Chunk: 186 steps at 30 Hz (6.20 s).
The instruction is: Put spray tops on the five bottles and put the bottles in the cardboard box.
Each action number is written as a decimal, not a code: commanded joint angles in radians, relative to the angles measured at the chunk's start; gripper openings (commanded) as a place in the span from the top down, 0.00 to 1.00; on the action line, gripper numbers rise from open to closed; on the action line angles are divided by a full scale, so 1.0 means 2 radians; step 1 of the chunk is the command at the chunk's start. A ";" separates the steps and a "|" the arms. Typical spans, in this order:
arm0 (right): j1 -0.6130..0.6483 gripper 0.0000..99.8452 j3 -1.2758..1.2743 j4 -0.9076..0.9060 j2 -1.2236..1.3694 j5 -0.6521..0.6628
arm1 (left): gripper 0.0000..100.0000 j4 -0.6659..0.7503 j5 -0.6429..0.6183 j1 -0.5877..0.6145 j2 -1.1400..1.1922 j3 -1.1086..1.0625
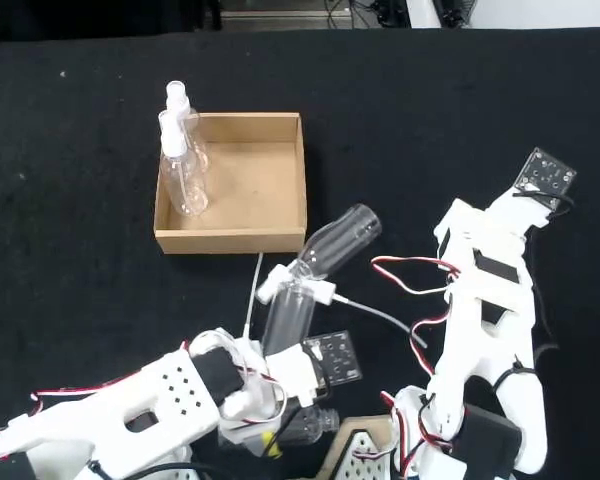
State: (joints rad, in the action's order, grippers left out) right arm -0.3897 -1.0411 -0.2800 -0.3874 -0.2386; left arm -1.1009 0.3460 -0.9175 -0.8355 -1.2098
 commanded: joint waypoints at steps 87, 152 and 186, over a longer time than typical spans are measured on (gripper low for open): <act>-0.007 0.96 0.021 0.012 -0.001 0.000 | 0.69 0.008 0.437 0.939 0.337 0.416; -0.007 0.96 0.020 0.012 -0.002 0.001 | 0.94 -0.166 0.518 0.941 0.377 0.455; 0.180 0.96 0.250 -0.459 -0.039 0.285 | 0.97 0.012 -0.134 0.705 0.252 0.311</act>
State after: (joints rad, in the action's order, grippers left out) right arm -0.1105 -0.6099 -1.1040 -0.3905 0.2355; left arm -1.0948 0.0944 0.5186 -0.2800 -0.5976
